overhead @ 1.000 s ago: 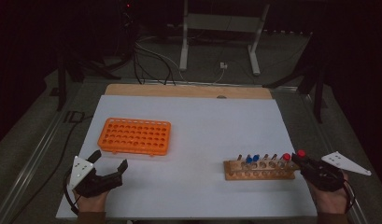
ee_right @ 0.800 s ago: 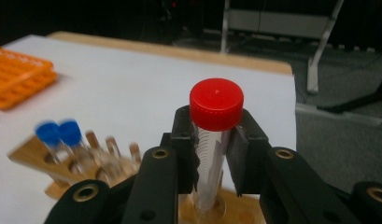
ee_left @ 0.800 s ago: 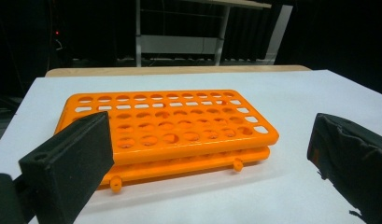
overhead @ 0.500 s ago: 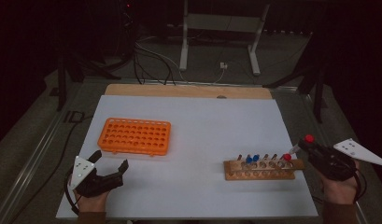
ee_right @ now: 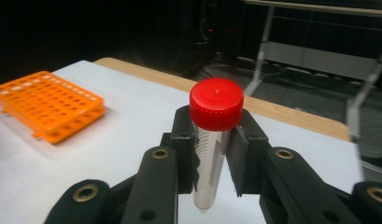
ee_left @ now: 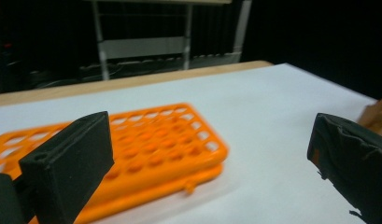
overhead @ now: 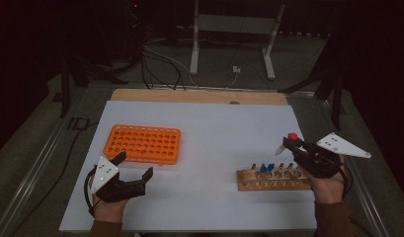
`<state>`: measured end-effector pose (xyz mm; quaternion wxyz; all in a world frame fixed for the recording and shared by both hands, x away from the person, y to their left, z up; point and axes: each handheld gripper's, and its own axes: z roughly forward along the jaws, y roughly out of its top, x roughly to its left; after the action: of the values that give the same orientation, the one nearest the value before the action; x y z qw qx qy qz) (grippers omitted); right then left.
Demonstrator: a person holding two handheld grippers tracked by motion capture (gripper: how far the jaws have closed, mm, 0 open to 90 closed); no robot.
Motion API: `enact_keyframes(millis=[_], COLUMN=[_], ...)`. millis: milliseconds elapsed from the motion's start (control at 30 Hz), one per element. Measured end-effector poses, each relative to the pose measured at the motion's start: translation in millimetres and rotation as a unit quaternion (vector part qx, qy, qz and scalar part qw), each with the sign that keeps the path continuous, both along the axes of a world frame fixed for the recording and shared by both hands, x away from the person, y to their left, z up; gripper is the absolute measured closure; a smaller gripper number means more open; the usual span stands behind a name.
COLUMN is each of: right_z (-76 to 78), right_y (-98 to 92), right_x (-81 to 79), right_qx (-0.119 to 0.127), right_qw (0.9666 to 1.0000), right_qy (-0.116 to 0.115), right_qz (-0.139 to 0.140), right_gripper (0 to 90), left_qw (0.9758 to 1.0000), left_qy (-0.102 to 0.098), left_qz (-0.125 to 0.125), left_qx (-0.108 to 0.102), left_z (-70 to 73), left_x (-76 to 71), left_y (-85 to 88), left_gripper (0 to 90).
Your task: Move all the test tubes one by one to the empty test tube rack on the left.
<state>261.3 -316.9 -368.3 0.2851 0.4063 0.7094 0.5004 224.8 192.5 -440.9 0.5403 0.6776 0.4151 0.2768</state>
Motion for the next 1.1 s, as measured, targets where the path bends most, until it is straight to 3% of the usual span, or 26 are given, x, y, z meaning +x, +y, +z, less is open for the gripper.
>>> enact_keyframes(millis=[300,433,600,633,667,700,733,800,833,867,967,1000,1100], right_z=[-3.6,-4.9,-7.0,-7.8,-8.7,-9.7,-9.7,-11.8,-12.3,-12.8,-14.5,-15.1,-16.5], right_y=[45.0,62.4,81.2,84.2,87.2,90.1,90.1,99.1,101.8,104.2,111.1,113.0,118.4], right_x=[7.9,10.2,11.6,12.4,13.2,14.1,14.1,15.6,16.0,16.3,16.6,16.5,15.7], right_qx=[0.011,0.012,0.014,0.018,0.021,0.022,0.022,0.019,0.018,0.016,0.017,0.017,0.015], right_qw=[0.998,0.9965,0.9942,0.9935,0.9927,0.992,0.992,0.9909,0.9907,0.9903,0.9894,0.989,0.9878], right_qy=[0.015,0.02,0.027,0.03,0.032,0.035,0.035,0.04,0.04,0.041,0.043,0.043,0.044], right_qz=[0.06,0.08,0.103,0.109,0.114,0.119,0.119,0.127,0.129,0.132,0.138,0.141,0.148], right_gripper=[74.3,74.3,74.3,74.3,74.3,74.4,74.4,74.3,74.3,74.4,74.3,74.3,74.3], left_qw=[0.9985,0.996,0.9936,0.9917,0.9917,0.9894,0.9894,0.9863,0.9863,0.9846,0.9828,0.9803,0.9791], left_qy=[-0.009,-0.017,-0.015,-0.012,-0.012,-0.006,-0.006,0.005,0.005,0.005,0.003,0.008,0.01], left_qz=[-0.053,-0.088,-0.112,-0.128,-0.128,-0.145,-0.145,-0.165,-0.165,-0.175,-0.184,-0.196,-0.2], left_qx=[-0.001,0.006,0.003,0.002,0.002,0.0,0.0,0.001,0.001,0.008,0.019,0.025,0.037], left_z=[19.8,23.0,23.1,22.9,22.9,21.5,21.5,19.5,19.5,19.2,19.3,19.1,18.5], left_x=[16.0,25.2,32.8,37.2,37.2,41.6,41.6,46.8,46.8,48.0,48.1,48.1,47.7], left_y=[-43.1,-72.1,-94.3,-105.2,-105.2,-115.9,-115.9,-132.9,-132.9,-144.0,-154.2,-163.5,-170.1], left_gripper=[1.0,1.0,1.0,1.0,2.2,4.5,5.4,7.3,7.9,9.0,14.1,16.3,22.6])
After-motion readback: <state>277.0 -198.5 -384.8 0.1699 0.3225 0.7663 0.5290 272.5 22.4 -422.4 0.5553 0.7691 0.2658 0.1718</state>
